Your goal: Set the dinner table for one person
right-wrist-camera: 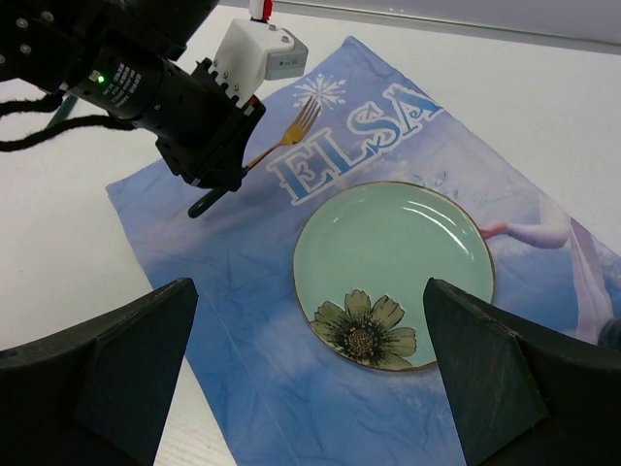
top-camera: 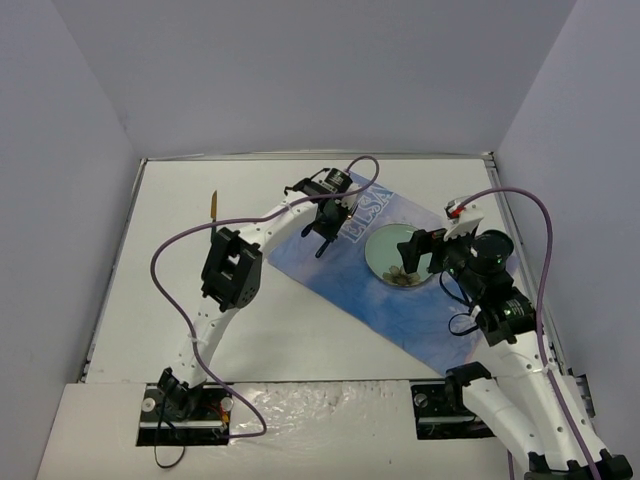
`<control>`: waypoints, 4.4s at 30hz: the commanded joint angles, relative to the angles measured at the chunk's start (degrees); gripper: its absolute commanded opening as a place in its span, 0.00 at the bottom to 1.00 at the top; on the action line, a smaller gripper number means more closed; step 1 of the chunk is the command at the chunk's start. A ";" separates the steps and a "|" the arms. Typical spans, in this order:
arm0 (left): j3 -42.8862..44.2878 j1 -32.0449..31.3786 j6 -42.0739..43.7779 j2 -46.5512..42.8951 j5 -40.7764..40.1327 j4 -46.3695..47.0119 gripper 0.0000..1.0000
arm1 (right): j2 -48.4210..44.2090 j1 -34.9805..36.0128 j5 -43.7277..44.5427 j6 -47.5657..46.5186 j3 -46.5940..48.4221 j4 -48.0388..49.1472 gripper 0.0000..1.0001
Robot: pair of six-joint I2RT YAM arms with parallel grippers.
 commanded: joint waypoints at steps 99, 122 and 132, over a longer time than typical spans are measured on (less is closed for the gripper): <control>-11.49 33.42 -12.73 -15.92 -9.22 4.19 0.79 | 6.27 0.40 2.07 1.09 6.65 -1.37 1.00; -12.87 37.49 -9.99 -4.98 -8.13 6.87 0.14 | 6.54 0.47 1.80 1.27 5.72 -1.47 1.00; -20.86 37.49 -10.86 -11.03 -7.86 8.75 0.00 | 4.82 0.40 1.17 1.55 4.95 -1.46 1.00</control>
